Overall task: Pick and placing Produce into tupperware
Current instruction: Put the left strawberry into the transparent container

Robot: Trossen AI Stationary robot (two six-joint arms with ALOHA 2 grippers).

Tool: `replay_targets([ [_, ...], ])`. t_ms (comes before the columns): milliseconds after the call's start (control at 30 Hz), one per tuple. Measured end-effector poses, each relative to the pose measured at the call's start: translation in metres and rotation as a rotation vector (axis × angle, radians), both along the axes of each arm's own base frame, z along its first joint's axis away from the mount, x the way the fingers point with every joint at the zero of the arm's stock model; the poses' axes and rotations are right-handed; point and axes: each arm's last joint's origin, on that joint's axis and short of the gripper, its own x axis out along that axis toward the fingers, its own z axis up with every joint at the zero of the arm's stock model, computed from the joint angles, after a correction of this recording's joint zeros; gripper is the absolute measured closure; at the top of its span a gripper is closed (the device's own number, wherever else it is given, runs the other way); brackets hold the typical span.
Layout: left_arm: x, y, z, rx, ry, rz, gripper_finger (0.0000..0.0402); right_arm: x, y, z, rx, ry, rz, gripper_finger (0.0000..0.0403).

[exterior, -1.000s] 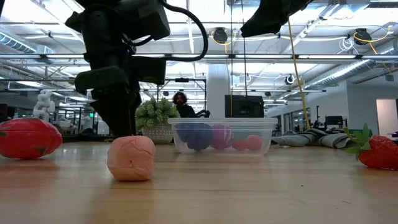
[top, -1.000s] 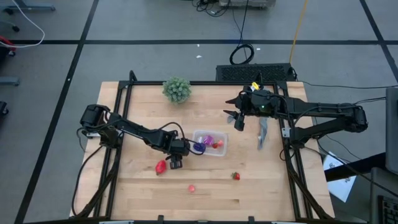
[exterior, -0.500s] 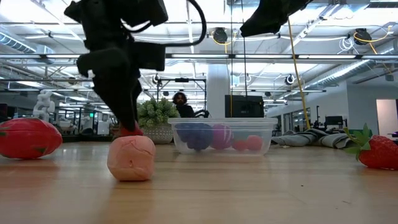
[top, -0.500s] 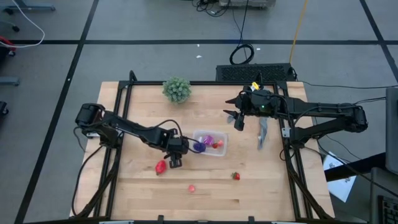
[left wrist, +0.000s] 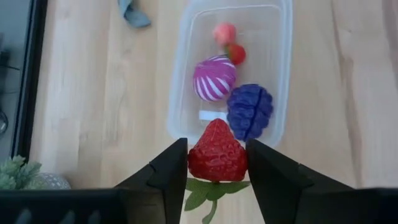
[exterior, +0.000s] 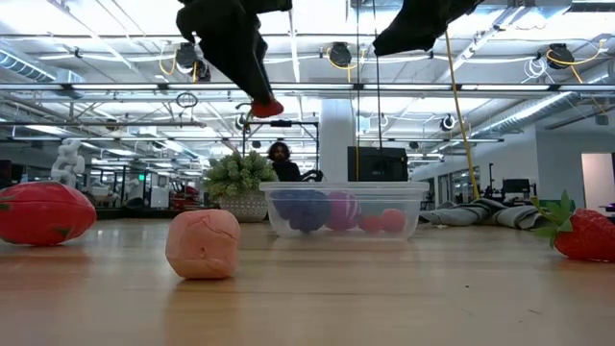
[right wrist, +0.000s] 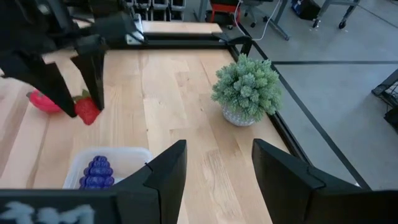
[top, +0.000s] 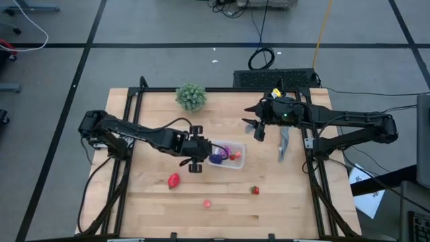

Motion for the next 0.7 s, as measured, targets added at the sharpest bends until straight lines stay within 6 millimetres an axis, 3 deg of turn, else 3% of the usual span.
replay_targets([
  [267, 0.014, 0.022, -0.009, -0.014, -0.068, 0.056, 0.0243, -0.025, 0.003, 0.023, -0.032, -0.106, 0.007, 0.0229],
  [500, 0.042, 0.027, -0.033, -0.089, -0.128, -0.024, 0.0243, -0.051, 0.007, 0.041, -0.046, -0.204, 0.006, 0.0229],
  [700, 0.052, 0.029, -0.056, -0.169, -0.086, -0.014, 0.0243, -0.056, 0.007, 0.044, -0.048, -0.221, 0.005, 0.0229],
])
